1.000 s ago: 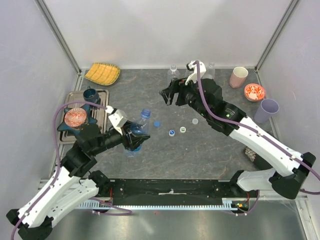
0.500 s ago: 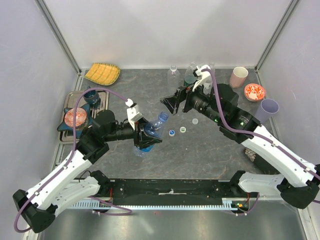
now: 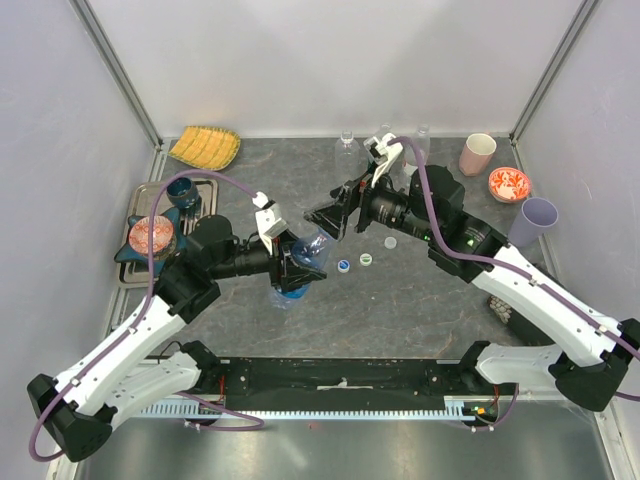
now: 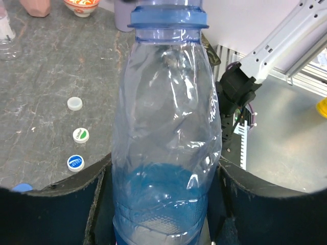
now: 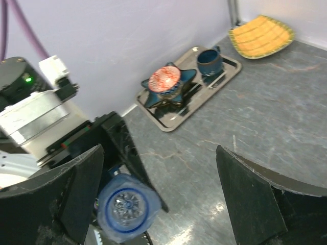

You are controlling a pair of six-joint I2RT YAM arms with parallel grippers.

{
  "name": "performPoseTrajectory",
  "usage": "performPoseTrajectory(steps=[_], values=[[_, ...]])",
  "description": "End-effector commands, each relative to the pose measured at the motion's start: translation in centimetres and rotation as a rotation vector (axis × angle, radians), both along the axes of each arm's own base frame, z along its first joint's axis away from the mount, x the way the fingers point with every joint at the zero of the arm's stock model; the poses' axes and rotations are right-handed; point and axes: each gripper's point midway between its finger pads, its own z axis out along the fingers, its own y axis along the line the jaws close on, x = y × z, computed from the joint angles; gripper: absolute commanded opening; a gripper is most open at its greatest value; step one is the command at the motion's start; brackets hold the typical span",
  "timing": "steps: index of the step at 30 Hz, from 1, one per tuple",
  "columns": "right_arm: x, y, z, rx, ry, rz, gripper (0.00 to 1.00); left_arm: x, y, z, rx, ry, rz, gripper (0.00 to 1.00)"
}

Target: Unscrew the bottle caps

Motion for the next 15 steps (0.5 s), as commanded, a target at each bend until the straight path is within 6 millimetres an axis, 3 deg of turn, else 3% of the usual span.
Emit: performPoseTrajectory(steps=[1, 9, 14, 15], values=[[-2.8, 0.8, 2.4, 0.112, -0.007, 0.143, 0.96, 1.4, 0.1, 2.3, -0.031, -0.056, 0.068, 0.50], [-2.9, 1.0, -0.4, 0.057, 0.052, 0.149, 0.88, 2.3, 0.5, 3.2, -0.053, -0.097, 0.119, 0.50], [-2.5, 1.2, -1.4, 0.040, 0.069, 0.138, 0.70, 2.1, 0.4, 3.5, -0.071, -0.103, 0.114, 0.50], [-2.5, 1.2, -1.5, 0.038, 0.069, 0.138, 0.63, 2.0, 0.5, 3.7, -0.075, -0.107, 0.113, 0.50]])
